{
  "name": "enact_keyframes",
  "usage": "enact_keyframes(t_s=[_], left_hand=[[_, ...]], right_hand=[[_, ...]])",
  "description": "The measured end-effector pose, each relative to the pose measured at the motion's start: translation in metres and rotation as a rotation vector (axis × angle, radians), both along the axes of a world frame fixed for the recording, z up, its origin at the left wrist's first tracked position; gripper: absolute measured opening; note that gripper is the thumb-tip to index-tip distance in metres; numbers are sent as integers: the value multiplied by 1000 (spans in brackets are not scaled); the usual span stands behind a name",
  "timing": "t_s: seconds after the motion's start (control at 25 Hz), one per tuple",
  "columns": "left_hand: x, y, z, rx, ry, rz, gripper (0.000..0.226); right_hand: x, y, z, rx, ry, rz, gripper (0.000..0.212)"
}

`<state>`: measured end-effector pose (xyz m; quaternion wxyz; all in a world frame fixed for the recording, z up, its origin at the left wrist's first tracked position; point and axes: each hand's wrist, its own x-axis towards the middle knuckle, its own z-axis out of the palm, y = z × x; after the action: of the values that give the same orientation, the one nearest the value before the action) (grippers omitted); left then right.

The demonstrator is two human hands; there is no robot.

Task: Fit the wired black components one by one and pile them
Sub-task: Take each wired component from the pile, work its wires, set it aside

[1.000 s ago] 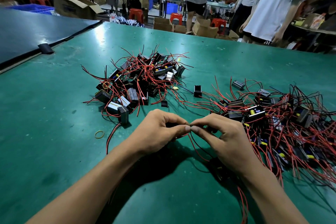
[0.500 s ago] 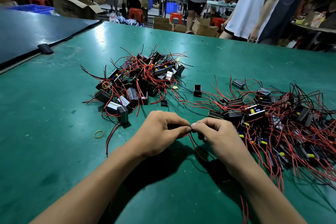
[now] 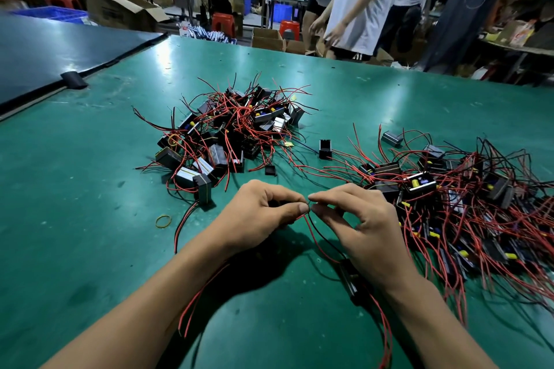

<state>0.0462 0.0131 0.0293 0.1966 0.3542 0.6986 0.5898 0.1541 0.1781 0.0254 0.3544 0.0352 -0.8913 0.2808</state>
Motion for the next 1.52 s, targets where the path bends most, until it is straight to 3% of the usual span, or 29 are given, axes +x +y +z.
enact_keyframes(t_s=[0.4, 0.52, 0.64, 0.84, 1.0, 1.24, 1.52], left_hand=[[-2, -3, 0, 10, 59, -44, 9], [-3, -2, -2, -13, 98, -18, 8], [-1, 0, -4, -41, 182, 25, 6], [3, 1, -2, -43, 291, 42, 3], [1, 1, -3, -43, 260, 40, 5], [-1, 0, -3, -53, 186, 6, 7], [0, -2, -2, -82, 163, -28, 7]], right_hand=[[-2, 1, -1, -177, -78, 77, 10], [-2, -1, -1, -147, -109, 41, 2], [0, -3, 0, -109, -152, -9, 6], [-3, -5, 2, -333, -328, -30, 20], [0, 0, 8, -461, -408, 41, 16], [3, 2, 10, -173, -187, 62, 11], [1, 7, 4, -86, -116, 145, 8]])
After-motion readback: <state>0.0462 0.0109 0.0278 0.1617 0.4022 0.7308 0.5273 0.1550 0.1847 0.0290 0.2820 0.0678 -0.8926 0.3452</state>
